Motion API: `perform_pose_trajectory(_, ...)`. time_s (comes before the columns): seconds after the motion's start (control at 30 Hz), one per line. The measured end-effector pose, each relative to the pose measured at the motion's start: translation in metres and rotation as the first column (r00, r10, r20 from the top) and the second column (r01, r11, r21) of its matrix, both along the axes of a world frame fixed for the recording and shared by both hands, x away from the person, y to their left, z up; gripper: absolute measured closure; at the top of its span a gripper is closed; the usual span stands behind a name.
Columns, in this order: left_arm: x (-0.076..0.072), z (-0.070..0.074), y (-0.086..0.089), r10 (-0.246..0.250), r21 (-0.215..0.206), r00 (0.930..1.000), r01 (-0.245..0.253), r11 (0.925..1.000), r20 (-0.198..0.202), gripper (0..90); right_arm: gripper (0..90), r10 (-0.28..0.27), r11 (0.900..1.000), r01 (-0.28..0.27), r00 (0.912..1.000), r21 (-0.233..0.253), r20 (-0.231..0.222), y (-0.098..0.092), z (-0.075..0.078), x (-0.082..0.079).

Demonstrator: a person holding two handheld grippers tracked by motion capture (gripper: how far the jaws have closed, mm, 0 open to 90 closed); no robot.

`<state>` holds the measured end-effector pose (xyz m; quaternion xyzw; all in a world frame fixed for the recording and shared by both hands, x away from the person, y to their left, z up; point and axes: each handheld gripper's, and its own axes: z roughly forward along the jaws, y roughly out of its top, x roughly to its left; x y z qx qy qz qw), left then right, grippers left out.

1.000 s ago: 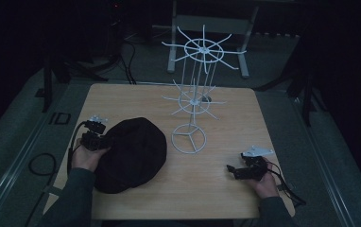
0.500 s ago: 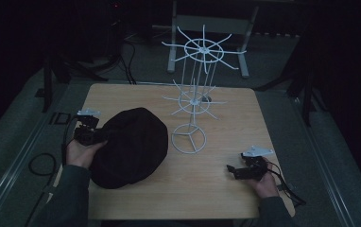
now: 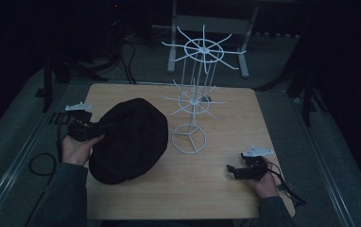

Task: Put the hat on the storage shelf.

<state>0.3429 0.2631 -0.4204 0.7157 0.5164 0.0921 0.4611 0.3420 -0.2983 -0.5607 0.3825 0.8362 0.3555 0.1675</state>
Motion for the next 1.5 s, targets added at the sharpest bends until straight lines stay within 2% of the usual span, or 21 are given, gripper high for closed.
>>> perform_pose_trajectory(0.33, 0.001, 0.009, 0.003, -0.003, -0.064, 0.9997, 0.004, 0.9979, 0.024, 74.9, 14.6, -0.001, 1.0, 0.001, 1.0, 0.001, 0.0, 0.0, 0.0, 0.0)
perform_pose_trajectory(0.67, 0.002, 0.013, 0.006, 0.002, -0.141, 0.9994, 0.003, 0.99, 0.033, 74.9, 14.6, -0.002, 1.0, 0.002, 1.0, 0.001, 0.0, 0.0, 0.0, 0.0)
perform_pose_trajectory(0.97, 0.003, 0.018, 0.006, 0.005, -0.183, 0.9992, 0.003, 0.9831, 0.04, 74.9, 14.6, -0.002, 1.0, 0.002, 1.0, 0.001, -0.001, 0.0, 0.0, 0.0)
perform_pose_trajectory(1.23, 0.005, 0.024, 0.005, 0.001, -0.204, 0.9988, 0.009, 0.979, 0.049, 74.9, 14.6, 0.0, 1.0, 0.0, 1.0, 0.0, 0.0, 0.0, 0.0, 0.0)
perform_pose_trajectory(1.5, 0.007, 0.026, 0.004, 0.003, -0.238, 0.9988, 0.009, 0.9712, 0.049, 74.9, 14.7, 0.0, 1.0, 0.0, 1.0, 0.0, 0.0, 0.0, 0.0, 0.0)
